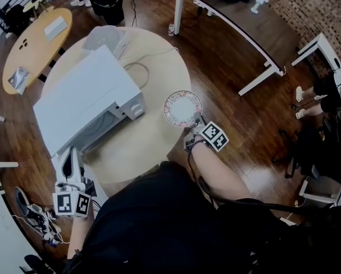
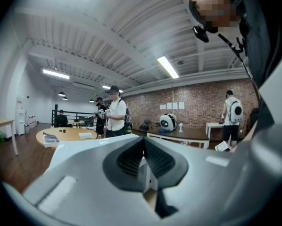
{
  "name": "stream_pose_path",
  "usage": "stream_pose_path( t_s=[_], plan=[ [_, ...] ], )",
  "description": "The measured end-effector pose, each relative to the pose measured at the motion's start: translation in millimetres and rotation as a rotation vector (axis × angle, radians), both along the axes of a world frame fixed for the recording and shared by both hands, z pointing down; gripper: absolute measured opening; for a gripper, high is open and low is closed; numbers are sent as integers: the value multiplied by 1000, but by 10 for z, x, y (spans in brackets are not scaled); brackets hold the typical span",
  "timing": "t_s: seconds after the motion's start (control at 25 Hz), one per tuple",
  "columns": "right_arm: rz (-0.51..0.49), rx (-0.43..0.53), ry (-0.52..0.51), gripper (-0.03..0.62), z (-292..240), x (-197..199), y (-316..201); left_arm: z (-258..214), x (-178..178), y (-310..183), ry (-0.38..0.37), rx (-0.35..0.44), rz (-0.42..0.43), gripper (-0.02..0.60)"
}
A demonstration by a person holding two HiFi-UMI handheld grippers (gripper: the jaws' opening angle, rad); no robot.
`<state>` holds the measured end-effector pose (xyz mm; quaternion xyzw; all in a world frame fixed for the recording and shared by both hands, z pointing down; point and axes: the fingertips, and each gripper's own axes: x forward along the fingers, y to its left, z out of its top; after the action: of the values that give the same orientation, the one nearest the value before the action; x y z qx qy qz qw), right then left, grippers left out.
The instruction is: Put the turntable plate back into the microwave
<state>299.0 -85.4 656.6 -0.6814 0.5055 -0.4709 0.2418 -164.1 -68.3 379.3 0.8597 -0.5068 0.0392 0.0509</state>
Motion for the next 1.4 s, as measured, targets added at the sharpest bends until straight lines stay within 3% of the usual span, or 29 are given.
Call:
stream_pose_path(
  t_s=[0.28,1.4],
  plan=[
    [49,32,-69,20,-177,-38,-10,-56,11,-33,13,25,28,3],
    [-24,56,-125,20,-361,-420,65,-51,-191,226,7,53,5,5]
  ],
)
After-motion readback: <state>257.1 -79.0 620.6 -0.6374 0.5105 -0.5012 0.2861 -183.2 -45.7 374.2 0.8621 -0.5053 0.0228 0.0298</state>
